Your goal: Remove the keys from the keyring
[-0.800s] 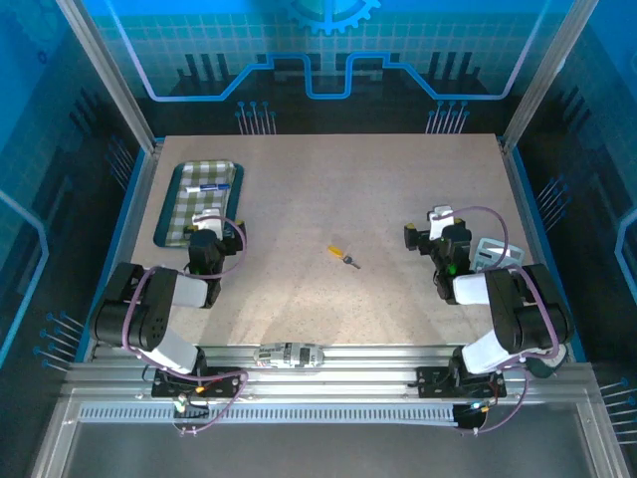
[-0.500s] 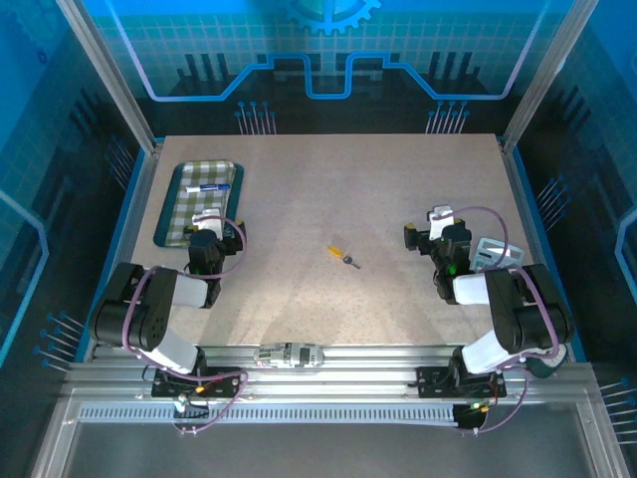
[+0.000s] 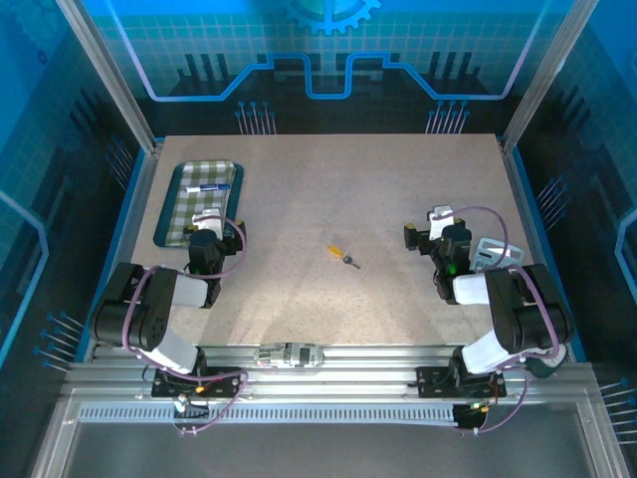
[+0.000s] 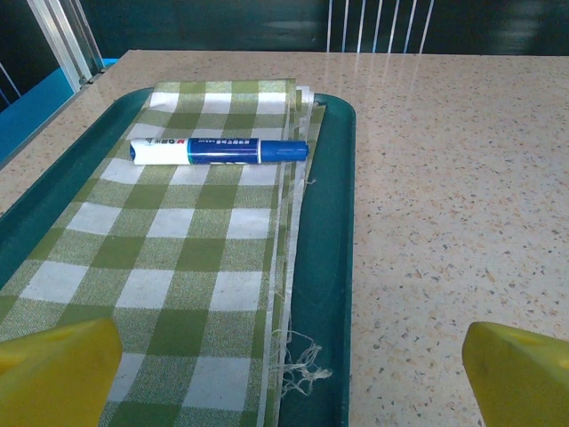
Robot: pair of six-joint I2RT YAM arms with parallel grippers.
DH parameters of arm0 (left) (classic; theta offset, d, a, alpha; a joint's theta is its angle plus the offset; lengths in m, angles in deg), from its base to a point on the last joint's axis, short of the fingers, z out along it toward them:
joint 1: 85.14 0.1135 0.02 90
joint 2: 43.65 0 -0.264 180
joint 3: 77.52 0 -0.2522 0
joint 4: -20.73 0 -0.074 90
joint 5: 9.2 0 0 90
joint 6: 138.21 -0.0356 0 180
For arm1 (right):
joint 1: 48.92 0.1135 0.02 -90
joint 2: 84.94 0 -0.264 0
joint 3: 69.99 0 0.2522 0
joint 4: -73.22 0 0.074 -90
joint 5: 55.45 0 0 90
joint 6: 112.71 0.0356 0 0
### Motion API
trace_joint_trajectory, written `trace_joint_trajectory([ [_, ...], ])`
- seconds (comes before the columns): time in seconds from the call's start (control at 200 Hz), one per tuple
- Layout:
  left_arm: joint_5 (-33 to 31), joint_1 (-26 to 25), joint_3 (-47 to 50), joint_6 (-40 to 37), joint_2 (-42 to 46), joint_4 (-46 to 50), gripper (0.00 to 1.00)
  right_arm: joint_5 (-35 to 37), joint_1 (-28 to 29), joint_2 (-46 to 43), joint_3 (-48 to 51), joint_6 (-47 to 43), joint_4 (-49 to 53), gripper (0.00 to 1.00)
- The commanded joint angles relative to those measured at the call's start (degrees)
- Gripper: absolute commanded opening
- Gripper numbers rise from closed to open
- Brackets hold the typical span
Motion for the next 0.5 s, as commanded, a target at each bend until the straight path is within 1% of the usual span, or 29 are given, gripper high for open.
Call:
trace_joint_trajectory([
  [0.0, 1.20, 0.93, -1.57, 1.53, -0.24, 0.02, 1.00, 2.02, -0.24, -0.67, -1.80, 0.92, 0.23, 1.00],
  [0.055, -0.66, 0.23, -1.43, 1.00, 1.05, 0.49, 0.99, 2.69, 0.54, -3.83, -3.21, 0.13, 6.12, 1.00],
  [0.095, 0.10, -0.03, -1.56, 0.78, 3.09, 2.74, 0.99, 3.19, 1.14, -6.51, -4.73, -0.50, 10.62, 1.00],
  [0.155, -4.72, -1.35, -2.90, 0.59, 6.05, 7.07, 0.99, 5.04, 1.72, -10.43, -6.75, -0.29, 16.75, 1.00],
  [0.2, -5.97, -1.48, -4.12, 0.90, 8.85, 11.41, 0.99, 5.92, 1.52, -13.55, -8.10, 3.09, 21.02, 1.00],
  [0.23, -5.97, -1.48, -4.89, 0.88, 10.67, 14.25, 0.99, 4.78, 0.85, -15.52, -8.77, 5.93, 23.22, 1.00],
  [0.285, -6.16, -1.57, -6.01, 1.68, 13.74, 18.05, 1.00, -0.59, -0.83, -18.75, -9.51, 11.74, 25.99, 1.00],
  [0.34, -7.17, -1.35, -6.98, 7.19, 17.18, 21.91, 0.99, -6.66, -3.74, -20.42, -10.53, 21.78, 30.42, 1.00],
  [0.365, -7.47, -1.12, -7.53, 10.81, 18.50, 23.87, 0.99, -11.55, -5.64, -20.26, -11.17, 25.12, 31.06, 1.00],
  [0.405, -6.84, -0.60, -8.61, 17.56, 20.33, 28.07, 0.99, -21.77, -8.13, -18.62, -12.30, 26.49, 30.31, 1.00],
  [0.425, -5.29, -0.06, -9.02, 20.64, 21.05, 29.81, 0.99, -25.46, -8.55, -17.57, -13.00, 26.58, 30.38, 1.00],
  [0.45, -1.37, 0.95, -9.34, 23.10, 21.66, 31.06, 1.00, -28.12, -8.57, -16.36, -14.47, 26.64, 31.88, 0.99],
  [0.495, 4.99, 2.13, -9.40, 25.40, 22.16, 30.94, 0.99, -32.18, -7.73, -14.77, -16.28, 26.78, 33.25, 0.93],
])
